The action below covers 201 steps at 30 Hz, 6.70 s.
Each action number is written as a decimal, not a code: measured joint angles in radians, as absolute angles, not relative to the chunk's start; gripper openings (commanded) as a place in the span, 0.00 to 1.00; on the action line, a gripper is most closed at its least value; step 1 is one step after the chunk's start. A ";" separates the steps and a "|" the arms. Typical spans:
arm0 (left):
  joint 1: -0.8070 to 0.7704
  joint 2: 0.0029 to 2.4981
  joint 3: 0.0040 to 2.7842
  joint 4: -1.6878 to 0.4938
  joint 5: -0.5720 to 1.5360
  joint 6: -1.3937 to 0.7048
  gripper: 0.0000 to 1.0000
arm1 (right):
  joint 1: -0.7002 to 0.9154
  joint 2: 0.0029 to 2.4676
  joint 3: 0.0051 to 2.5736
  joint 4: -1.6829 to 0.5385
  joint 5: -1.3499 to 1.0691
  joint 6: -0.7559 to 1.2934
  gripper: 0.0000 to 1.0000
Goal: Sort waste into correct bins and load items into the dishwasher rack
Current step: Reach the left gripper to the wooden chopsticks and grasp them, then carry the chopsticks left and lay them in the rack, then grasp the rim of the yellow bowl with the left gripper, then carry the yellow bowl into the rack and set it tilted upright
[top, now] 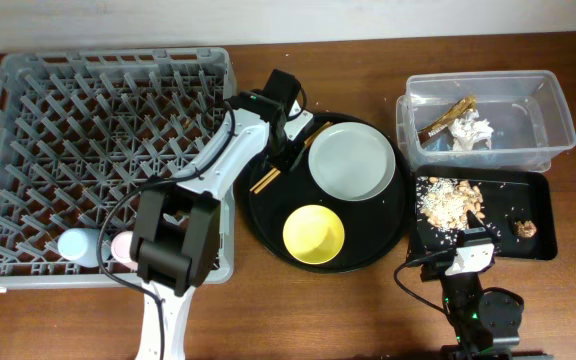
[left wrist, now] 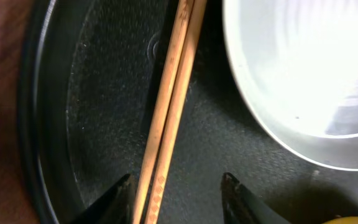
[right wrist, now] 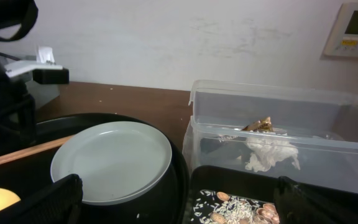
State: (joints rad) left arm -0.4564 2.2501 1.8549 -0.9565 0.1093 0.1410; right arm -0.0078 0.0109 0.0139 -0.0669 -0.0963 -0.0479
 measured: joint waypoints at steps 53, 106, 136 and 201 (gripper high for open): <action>-0.293 2.242 2.285 -1.530 -0.128 -0.329 0.03 | -0.008 0.012 0.013 -0.067 -0.096 -0.048 0.98; -0.288 2.046 1.820 -1.219 -0.015 -0.298 0.33 | -0.008 0.012 0.013 -0.066 -0.096 -0.048 0.98; -0.290 1.737 1.763 -1.408 -0.786 -0.543 0.00 | -0.008 0.012 0.013 -0.066 -0.096 -0.048 0.98; -0.230 1.958 1.555 -1.268 -0.987 -0.613 0.59 | -0.008 0.012 0.013 -0.066 -0.096 -0.049 0.98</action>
State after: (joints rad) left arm -0.2298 1.9579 1.5555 -1.2682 -0.9871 -0.6132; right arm -0.0078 0.0120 0.0128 -0.0662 -0.0959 -0.0486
